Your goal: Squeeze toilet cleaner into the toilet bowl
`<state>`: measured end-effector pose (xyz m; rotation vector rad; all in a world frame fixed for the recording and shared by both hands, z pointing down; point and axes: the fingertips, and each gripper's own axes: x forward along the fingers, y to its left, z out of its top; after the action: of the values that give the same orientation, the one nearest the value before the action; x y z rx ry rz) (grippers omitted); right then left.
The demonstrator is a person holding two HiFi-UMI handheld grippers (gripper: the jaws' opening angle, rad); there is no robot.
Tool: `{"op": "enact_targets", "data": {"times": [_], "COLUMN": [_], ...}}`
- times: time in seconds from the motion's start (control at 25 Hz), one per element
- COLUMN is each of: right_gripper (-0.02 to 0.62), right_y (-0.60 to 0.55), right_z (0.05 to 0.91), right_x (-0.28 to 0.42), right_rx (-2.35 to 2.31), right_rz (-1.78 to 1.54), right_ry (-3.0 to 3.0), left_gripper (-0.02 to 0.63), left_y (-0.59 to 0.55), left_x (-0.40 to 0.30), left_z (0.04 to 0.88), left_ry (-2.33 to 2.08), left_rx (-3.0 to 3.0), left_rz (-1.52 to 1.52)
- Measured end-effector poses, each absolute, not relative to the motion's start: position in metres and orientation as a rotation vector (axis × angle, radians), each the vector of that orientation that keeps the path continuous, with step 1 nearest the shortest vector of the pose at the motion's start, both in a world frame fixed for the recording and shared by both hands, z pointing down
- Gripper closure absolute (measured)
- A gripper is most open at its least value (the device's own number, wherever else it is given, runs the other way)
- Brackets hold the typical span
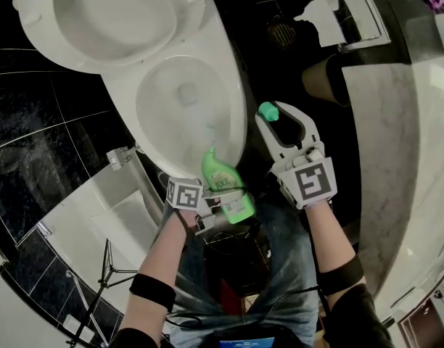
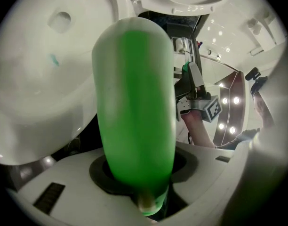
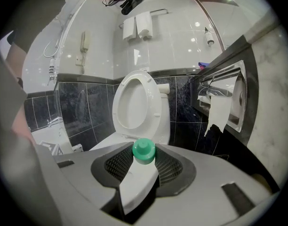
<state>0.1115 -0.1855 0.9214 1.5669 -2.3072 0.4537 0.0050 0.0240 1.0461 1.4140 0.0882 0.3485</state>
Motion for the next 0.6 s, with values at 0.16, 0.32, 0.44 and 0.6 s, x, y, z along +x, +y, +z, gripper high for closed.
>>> {"op": "enact_targets", "data": {"times": [0.16, 0.32, 0.44, 0.6], "right_gripper": [0.434, 0.434, 0.434, 0.434], "right_y": [-0.185, -0.188, -0.189, -0.192], "right_z": [0.92, 0.918, 0.916, 0.915], "right_x": [0.123, 0.131, 0.138, 0.146], "right_rx": [1.591, 1.613, 1.627, 1.655], "right_rz": [0.46, 0.464, 0.466, 0.478], "right_ry": [-2.287, -2.277, -2.268, -2.254], "left_gripper": [0.422, 0.422, 0.422, 0.422], "left_y": [0.013, -0.001, -0.014, -0.029], "left_x": [0.018, 0.027, 0.036, 0.046], "left_z": [1.041, 1.042, 1.039, 1.04], "left_ry": [0.11, 0.117, 0.132, 0.14], "left_rx": [1.427, 1.442, 1.452, 1.458], "left_rz": [0.357, 0.371, 0.37, 0.374]}}
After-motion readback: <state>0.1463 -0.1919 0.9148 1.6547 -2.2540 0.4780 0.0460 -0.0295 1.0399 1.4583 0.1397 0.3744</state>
